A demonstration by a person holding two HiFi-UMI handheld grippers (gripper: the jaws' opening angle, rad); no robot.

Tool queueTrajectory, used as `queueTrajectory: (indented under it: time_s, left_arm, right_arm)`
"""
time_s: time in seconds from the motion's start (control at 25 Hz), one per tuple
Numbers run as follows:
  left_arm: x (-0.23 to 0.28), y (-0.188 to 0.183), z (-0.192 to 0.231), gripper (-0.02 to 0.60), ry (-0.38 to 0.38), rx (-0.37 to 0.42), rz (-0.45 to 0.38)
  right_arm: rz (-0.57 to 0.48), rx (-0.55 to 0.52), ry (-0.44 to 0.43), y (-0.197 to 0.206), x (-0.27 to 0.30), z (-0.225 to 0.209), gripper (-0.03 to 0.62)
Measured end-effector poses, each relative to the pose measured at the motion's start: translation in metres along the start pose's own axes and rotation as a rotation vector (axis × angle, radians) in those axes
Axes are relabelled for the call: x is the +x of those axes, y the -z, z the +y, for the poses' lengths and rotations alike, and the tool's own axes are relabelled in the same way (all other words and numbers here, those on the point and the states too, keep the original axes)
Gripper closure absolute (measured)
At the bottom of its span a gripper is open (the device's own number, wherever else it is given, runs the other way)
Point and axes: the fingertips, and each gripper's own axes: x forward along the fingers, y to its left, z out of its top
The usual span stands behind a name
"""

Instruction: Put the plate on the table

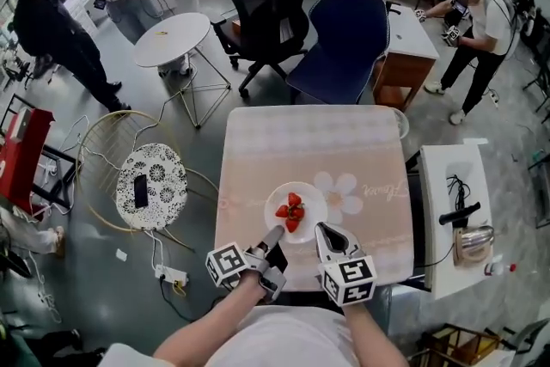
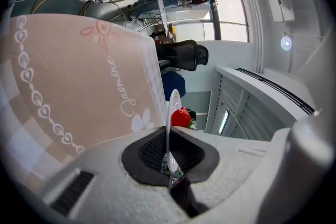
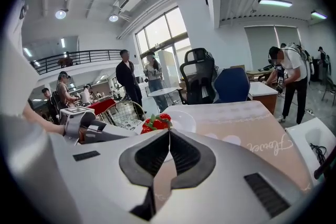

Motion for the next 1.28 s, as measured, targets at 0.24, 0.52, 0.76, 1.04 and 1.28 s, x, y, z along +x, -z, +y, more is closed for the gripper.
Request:
queueTrajectory:
  time_s: [0.24,0.52,0.76,1.04,1.28]
  left_arm:
    - [0.022,-0.002,0.011,0.569,-0.029,0.016,-0.006]
    - [0.041,-0.005,0.033,0.568,-0.093,0.024,-0.024]
    - [0.051,-0.004,0.053,0.568,-0.154,0.03,-0.035]
    - [0.066,0.0,0.068,0.568,-0.214,0.049,-0.035]
    - [0.074,0.001,0.075,0.566,-0.242,0.069,-0.04]
  right_arm:
    - [0.008,0.004,-0.032,-0.002,0.017,-0.02,0.589]
    - [0.031,0.009,-0.063,0.003,0.03,-0.038,0.589]
    - [0.052,0.018,-0.083,0.013,0.035,-0.049,0.589]
    - [0.065,0.031,-0.101,0.019,0.037,-0.062,0.589]
    - [0.078,0.037,-0.115,0.025,0.04,-0.07,0.589]
